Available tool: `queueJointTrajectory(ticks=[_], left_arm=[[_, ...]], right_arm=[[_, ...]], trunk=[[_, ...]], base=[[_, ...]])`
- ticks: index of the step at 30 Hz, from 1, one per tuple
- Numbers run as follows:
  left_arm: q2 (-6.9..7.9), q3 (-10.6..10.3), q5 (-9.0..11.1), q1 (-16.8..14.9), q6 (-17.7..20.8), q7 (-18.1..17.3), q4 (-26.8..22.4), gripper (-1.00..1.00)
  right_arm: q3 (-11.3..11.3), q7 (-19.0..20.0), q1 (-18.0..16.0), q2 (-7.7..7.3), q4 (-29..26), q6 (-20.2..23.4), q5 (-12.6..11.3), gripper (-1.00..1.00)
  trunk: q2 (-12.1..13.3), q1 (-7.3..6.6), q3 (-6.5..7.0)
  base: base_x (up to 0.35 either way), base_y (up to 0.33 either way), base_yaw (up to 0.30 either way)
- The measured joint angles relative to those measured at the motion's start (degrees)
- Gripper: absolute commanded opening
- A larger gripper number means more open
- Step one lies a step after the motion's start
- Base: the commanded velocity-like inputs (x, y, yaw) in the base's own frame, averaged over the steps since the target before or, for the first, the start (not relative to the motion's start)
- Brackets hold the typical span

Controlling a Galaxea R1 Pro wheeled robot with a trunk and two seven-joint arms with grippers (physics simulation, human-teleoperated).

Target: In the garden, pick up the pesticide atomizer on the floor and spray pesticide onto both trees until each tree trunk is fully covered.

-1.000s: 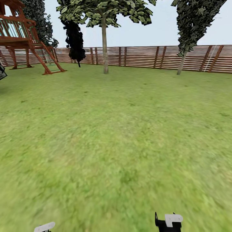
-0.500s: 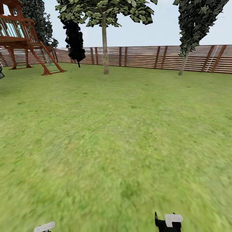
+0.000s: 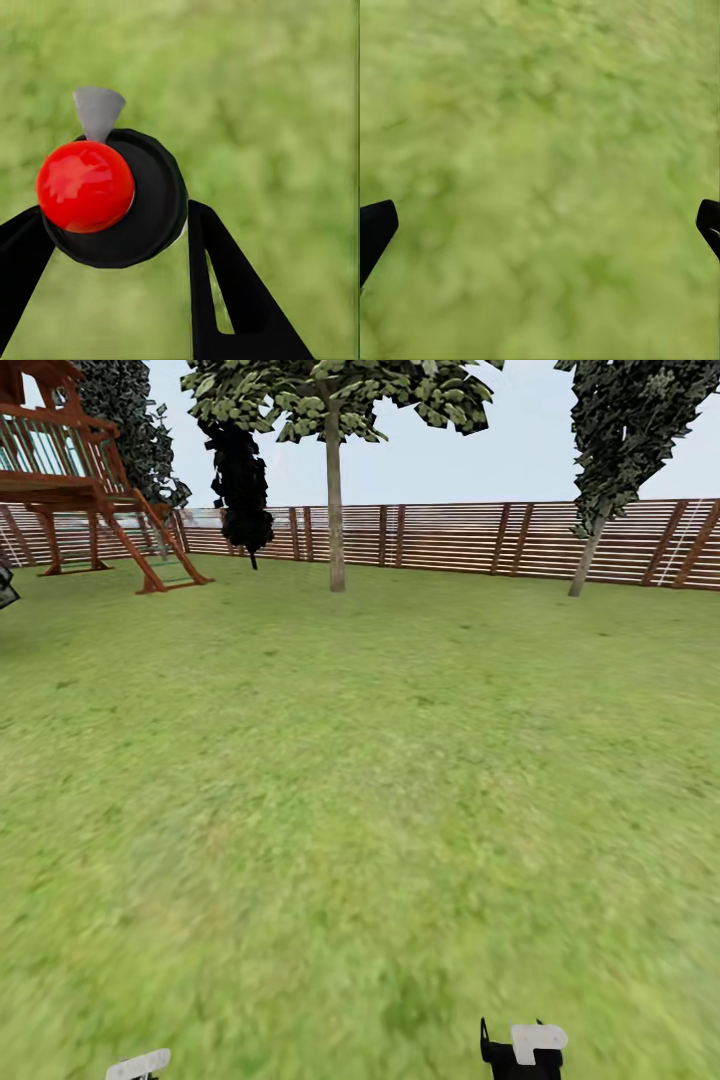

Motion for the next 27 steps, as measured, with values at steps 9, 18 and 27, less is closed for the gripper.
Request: queueJointTrajectory(ticks=[9, 18, 27], left_arm=[[0.00, 0.0, 0.0, 0.0, 0.0, 0.0, 0.0, -1.00], [0.00, 0.0, 0.0, 0.0, -0.1, 0.0, 0.0, -1.00], [0.00, 0.0, 0.0, 0.0, -0.1, 0.0, 0.0, -1.00]], right_arm=[[0.0, 0.0, 0.0, 0.00, 0.0, 0.0, 0.0, 1.00], [0.0, 0.1, 0.0, 0.00, 0.0, 0.0, 0.0, 1.00], [0.0, 0.1, 0.0, 0.00, 0.0, 0.0, 0.0, 1.00]], trunk=[[0.0, 0.00, 0.00], [0.0, 0.00, 0.00], [0.0, 0.00, 0.00]], base=[[0.338, 0.000, 0.000], [0.338, 0.000, 0.000], [0.338, 0.000, 0.000]])
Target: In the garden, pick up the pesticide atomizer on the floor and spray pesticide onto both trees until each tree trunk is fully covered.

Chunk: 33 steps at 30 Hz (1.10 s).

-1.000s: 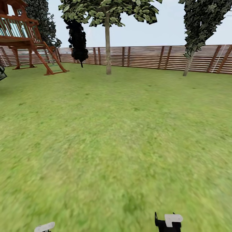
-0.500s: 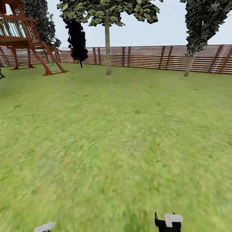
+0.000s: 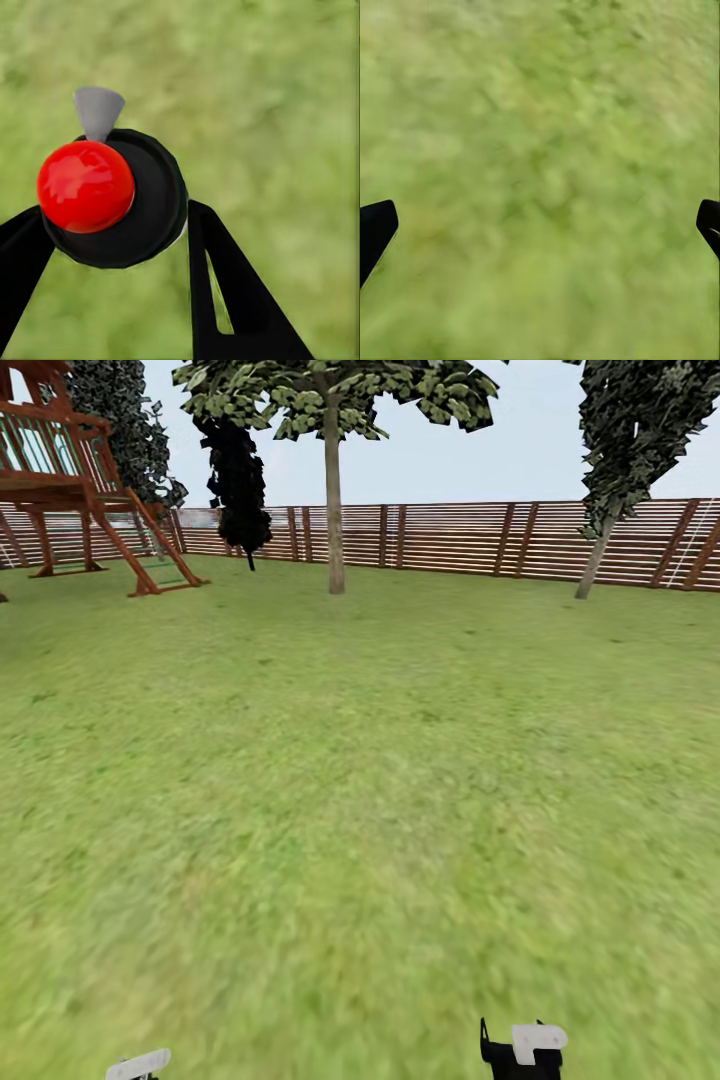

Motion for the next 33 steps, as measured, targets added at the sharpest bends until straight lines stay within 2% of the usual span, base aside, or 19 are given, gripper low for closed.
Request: queueJointTrajectory(ticks=[33], left_arm=[[0.00, 0.0, 0.0, 0.0, 0.0, 0.0, 0.0, -1.00]], right_arm=[[0.0, 0.0, 0.0, 0.00, 0.0, 0.0, 0.0, 1.00]], trunk=[[0.0, 0.00, 0.00]], base=[[0.338, 0.000, 0.000]])
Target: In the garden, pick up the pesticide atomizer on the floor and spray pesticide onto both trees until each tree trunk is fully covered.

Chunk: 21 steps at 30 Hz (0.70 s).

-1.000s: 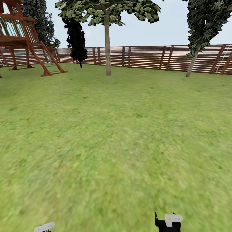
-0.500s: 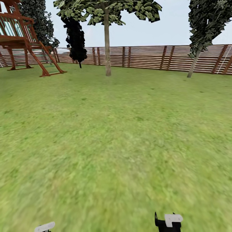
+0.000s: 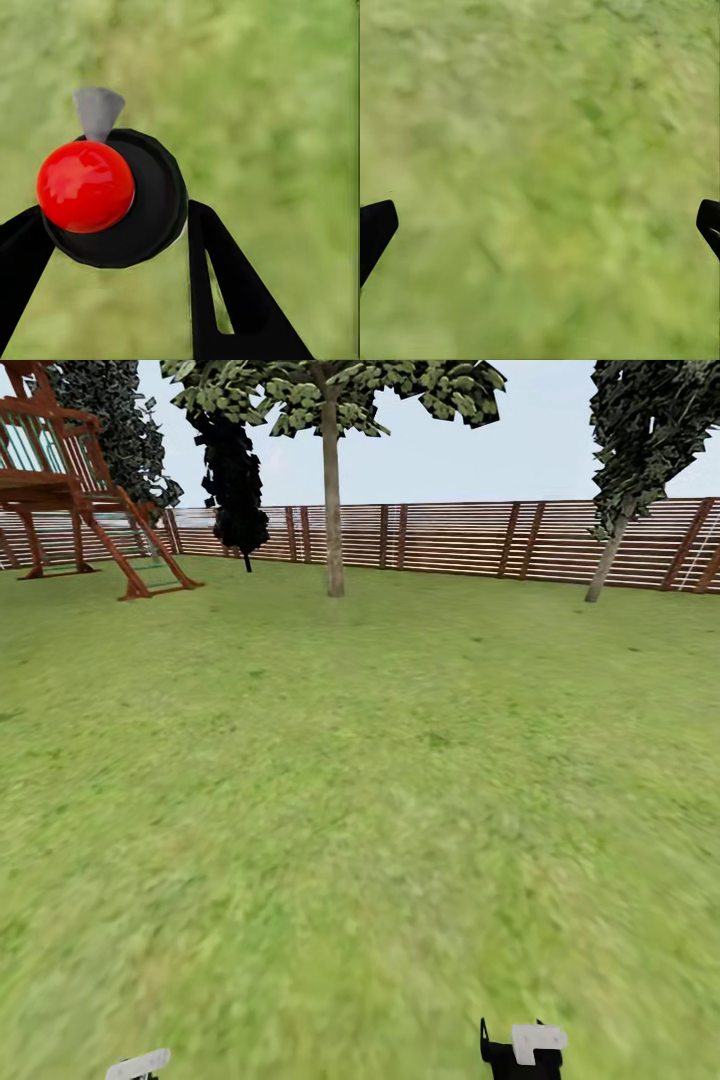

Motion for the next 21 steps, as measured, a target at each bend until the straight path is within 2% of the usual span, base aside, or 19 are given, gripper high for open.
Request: queueJointTrajectory(ticks=[3, 9, 21], left_arm=[[0.00, 0.0, 0.0, 0.0, 0.0, 0.0, 0.0, -1.00], [0.00, 0.0, 0.0, 0.0, 0.1, 0.0, 0.0, -1.00], [0.00, 0.0, 0.0, 0.0, 0.1, 0.0, 0.0, -1.00]], right_arm=[[0.0, 0.0, 0.0, 0.00, 0.0, 0.0, 0.0, 1.00], [0.0, 0.0, 0.0, 0.07, 0.0, 0.0, 0.0, 1.00], [0.0, -0.2, 0.0, -0.09, 0.0, 0.0, 0.0, 1.00]], trunk=[[0.0, 0.00, 0.00], [0.0, 0.00, 0.00], [0.0, 0.00, 0.00]], base=[[0.338, 0.000, 0.015], [0.338, 0.000, 0.164], [0.338, 0.000, 0.007]])
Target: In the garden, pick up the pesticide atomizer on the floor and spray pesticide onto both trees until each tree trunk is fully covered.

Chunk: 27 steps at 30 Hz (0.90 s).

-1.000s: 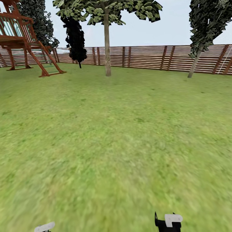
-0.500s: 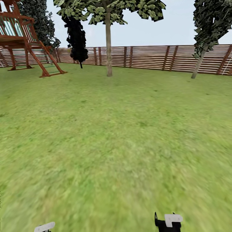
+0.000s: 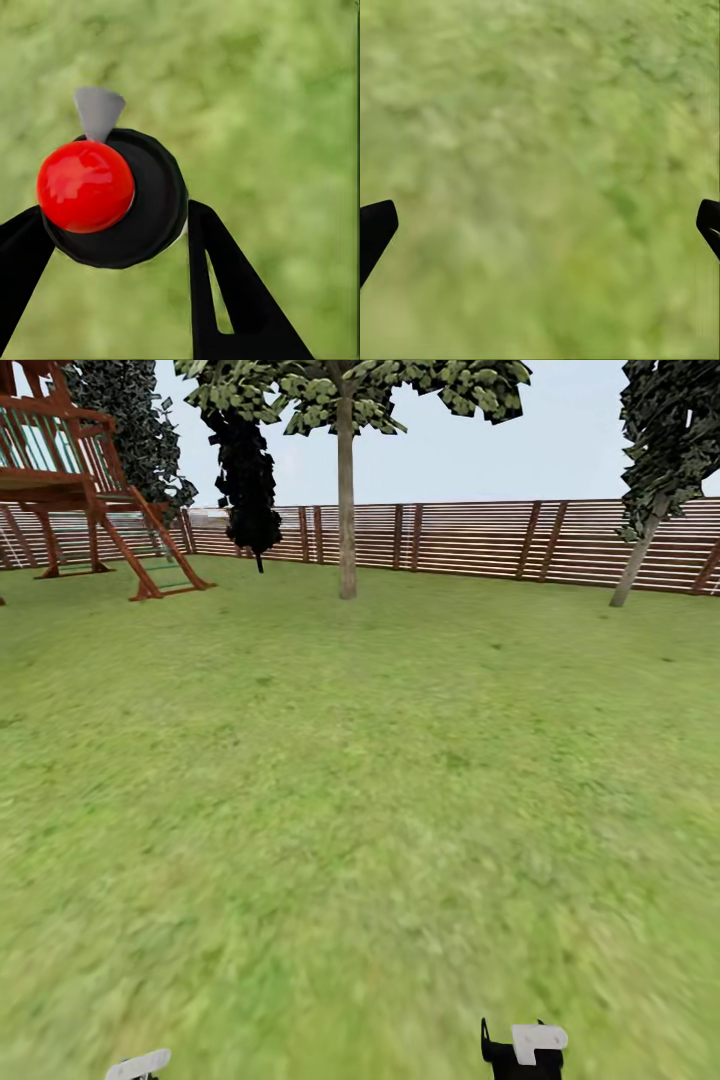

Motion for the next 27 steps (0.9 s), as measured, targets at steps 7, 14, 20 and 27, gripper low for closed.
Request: queueJointTrajectory(ticks=[7, 14, 20, 27], left_arm=[[0.00, 0.0, 0.0, 0.0, -0.1, 0.0, 0.0, -1.00], [0.00, 0.0, 0.0, 0.0, -0.1, 0.0, 0.0, -1.00], [0.00, 0.0, 0.0, 0.0, -0.1, 0.0, 0.0, -1.00], [0.00, 0.0, 0.0, 0.0, -0.1, 0.0, 0.0, -1.00]], right_arm=[[0.0, 0.0, 0.0, 0.00, 0.0, 0.0, 0.0, 1.00], [0.0, 0.0, 0.0, 0.08, 0.0, 0.0, 0.0, 1.00], [0.0, 0.0, 0.0, 0.07, 0.0, 0.0, 0.0, 1.00], [0.0, 0.0, 0.0, 0.09, 0.0, 0.0, 0.0, 1.00]], trunk=[[0.0, 0.00, 0.00], [0.0, 0.00, 0.00], [0.0, 0.00, 0.00], [0.0, 0.00, 0.00]], base=[[0.338, 0.000, 0.008], [0.338, 0.000, 0.106], [0.338, 0.000, 0.004], [0.338, 0.000, 0.000]])
